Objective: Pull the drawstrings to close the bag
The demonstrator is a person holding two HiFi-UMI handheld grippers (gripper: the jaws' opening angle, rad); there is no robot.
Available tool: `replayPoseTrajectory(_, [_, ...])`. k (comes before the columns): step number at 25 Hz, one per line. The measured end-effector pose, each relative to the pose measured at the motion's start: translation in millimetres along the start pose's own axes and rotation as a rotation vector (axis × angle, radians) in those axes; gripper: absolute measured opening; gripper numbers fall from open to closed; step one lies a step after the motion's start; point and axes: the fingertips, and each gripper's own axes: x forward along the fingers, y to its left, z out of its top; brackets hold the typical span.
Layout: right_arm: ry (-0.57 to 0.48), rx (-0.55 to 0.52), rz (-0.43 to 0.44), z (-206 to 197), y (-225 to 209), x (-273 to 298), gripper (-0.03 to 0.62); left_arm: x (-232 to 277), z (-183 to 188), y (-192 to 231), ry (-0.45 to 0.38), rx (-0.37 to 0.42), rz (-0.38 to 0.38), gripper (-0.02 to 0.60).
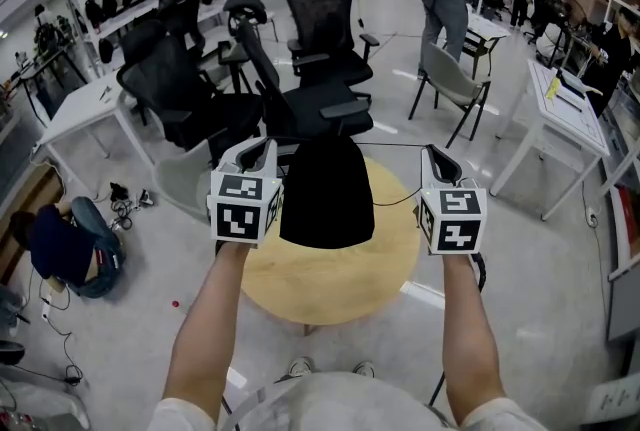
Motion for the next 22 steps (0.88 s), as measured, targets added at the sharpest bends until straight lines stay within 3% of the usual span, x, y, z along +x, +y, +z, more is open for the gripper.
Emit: replayPoseTrajectory(22, [-0.007, 0.005, 0.009, 3.0, -1.1, -1.2, 0.018, 1.9, -3.7, -1.6, 0.011, -0.021, -0.012, 0.003])
